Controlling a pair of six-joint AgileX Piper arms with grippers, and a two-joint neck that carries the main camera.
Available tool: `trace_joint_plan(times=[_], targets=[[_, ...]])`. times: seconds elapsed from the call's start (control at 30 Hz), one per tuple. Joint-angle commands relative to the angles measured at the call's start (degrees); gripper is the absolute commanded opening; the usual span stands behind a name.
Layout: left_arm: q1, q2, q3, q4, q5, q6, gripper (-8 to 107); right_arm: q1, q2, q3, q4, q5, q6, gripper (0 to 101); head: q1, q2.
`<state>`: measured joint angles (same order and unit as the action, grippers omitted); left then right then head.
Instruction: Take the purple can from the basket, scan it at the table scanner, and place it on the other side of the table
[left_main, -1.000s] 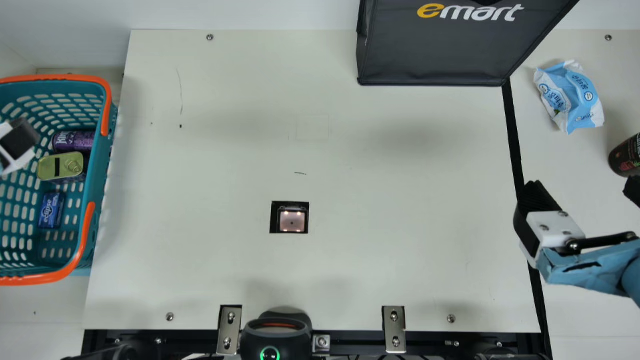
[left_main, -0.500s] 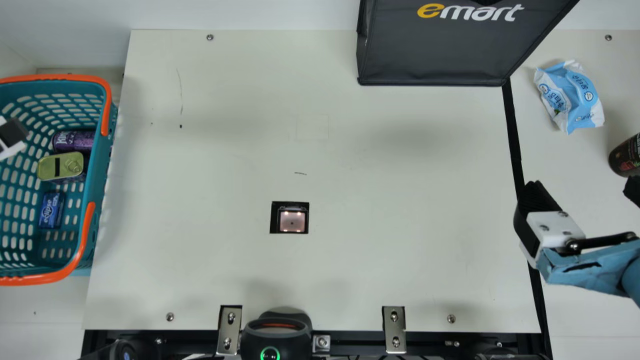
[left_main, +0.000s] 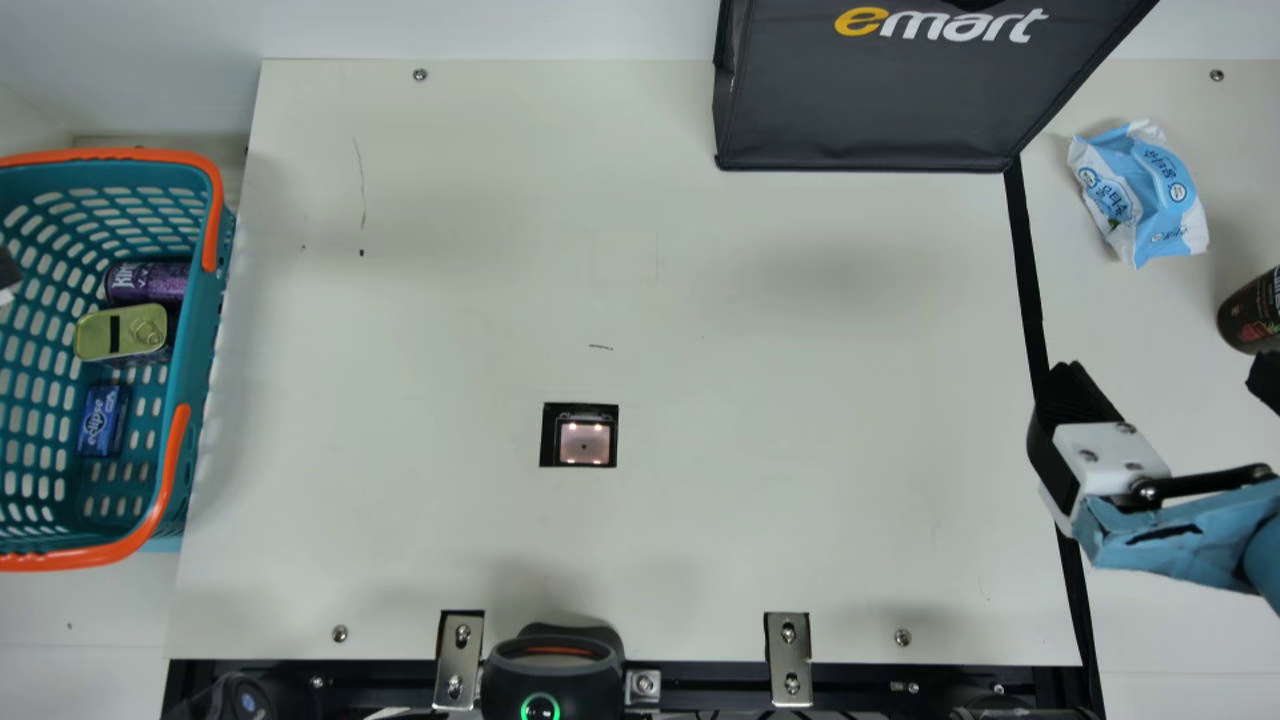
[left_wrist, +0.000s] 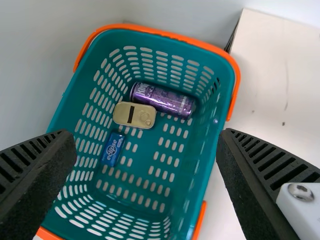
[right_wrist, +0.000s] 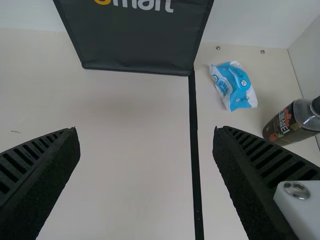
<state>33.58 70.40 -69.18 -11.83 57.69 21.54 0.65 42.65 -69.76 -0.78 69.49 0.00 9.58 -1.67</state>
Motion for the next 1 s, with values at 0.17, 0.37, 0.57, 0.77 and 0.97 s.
trace_joint_plan(times=[0.17, 0.37, 0.57, 0.77, 0.97], targets=[[2.9, 6.0, -1.1, -0.9, -0.7, 9.9, 90, 0.0, 0.0, 0.0, 0.0, 0.0, 0.0, 95, -1.7, 0.1], [4.1, 10.8, -0.9, -1.0, -2.5, 15.3, 90, 0.0, 0.0, 0.0, 0.0, 0.0, 0.0, 95, -1.7, 0.1], [4.3, 15.0, 0.2, -0.9, -5.1, 18.8, 90, 0.0, 0.0, 0.0, 0.0, 0.0, 0.0, 95, -1.7, 0.1], [4.2, 18.5, 2.0, -1.1, -8.3, 21.2, 90, 0.0, 0.0, 0.0, 0.0, 0.0, 0.0, 95, -1.7, 0.1], [3.9, 21.7, 3.7, -1.6, -11.5, 23.1, 90, 0.0, 0.0, 0.0, 0.0, 0.0, 0.0, 95, -1.7, 0.1]])
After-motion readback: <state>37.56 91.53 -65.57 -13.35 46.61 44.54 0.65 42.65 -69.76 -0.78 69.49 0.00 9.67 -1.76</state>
